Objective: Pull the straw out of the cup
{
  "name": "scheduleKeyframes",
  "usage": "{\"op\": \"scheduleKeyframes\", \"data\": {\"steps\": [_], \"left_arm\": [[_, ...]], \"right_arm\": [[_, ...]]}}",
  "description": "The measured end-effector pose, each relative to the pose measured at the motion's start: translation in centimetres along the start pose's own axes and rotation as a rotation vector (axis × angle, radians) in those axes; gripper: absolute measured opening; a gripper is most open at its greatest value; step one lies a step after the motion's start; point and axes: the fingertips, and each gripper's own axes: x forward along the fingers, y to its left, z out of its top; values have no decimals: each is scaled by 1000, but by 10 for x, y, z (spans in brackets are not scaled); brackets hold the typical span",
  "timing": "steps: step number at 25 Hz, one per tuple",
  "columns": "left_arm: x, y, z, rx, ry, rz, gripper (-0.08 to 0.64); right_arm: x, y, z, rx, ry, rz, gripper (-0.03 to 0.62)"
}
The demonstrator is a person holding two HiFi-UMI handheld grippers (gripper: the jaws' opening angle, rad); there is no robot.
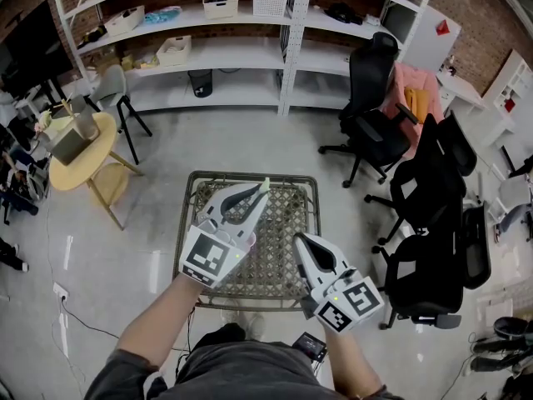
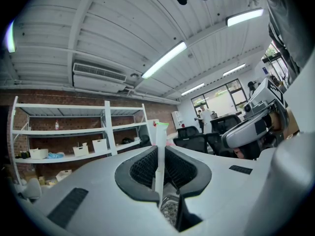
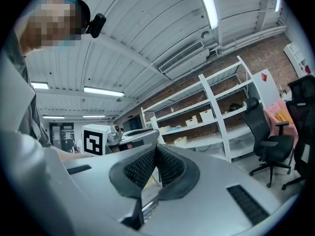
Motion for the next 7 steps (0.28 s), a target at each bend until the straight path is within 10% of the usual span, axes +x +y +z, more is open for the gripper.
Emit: {"op": "scheduleKeyframes", "data": {"steps": [7], "left_arm": [[3,-1,-3,-2,2,-2,51]], "right_arm": [[0,-3,-1,-1,3,2,12]]}}
